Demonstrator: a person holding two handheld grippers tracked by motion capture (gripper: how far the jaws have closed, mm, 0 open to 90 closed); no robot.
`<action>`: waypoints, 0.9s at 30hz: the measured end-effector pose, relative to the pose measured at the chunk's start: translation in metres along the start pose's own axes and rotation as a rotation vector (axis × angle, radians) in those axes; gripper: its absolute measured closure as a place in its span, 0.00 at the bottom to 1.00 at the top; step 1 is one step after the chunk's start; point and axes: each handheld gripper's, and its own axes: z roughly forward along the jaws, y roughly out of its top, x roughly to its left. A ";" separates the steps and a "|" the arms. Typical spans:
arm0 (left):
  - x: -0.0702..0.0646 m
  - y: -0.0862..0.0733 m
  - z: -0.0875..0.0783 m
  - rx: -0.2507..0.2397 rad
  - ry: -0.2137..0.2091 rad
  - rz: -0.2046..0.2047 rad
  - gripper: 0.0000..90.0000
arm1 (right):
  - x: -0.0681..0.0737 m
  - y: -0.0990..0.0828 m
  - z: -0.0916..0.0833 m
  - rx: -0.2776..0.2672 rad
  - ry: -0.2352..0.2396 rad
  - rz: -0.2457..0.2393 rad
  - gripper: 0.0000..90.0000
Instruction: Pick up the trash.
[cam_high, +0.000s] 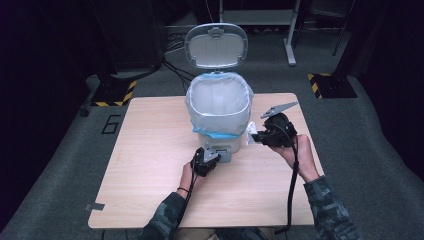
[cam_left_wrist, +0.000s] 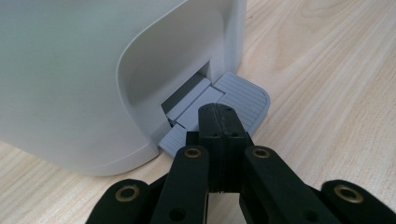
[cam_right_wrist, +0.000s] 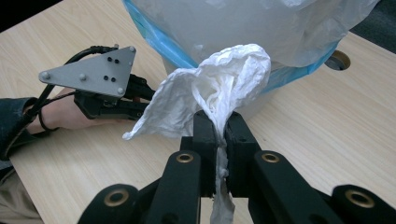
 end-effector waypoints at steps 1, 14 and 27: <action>0.000 0.000 0.000 0.001 0.000 0.001 1.00 | 0.000 0.000 0.000 0.003 0.002 -0.001 0.94; 0.000 0.000 0.000 0.000 0.001 0.000 1.00 | -0.004 0.011 -0.017 -0.045 0.002 0.008 0.95; 0.000 0.000 0.000 -0.002 0.002 -0.003 1.00 | -0.006 0.029 -0.032 -0.062 0.001 -0.013 0.95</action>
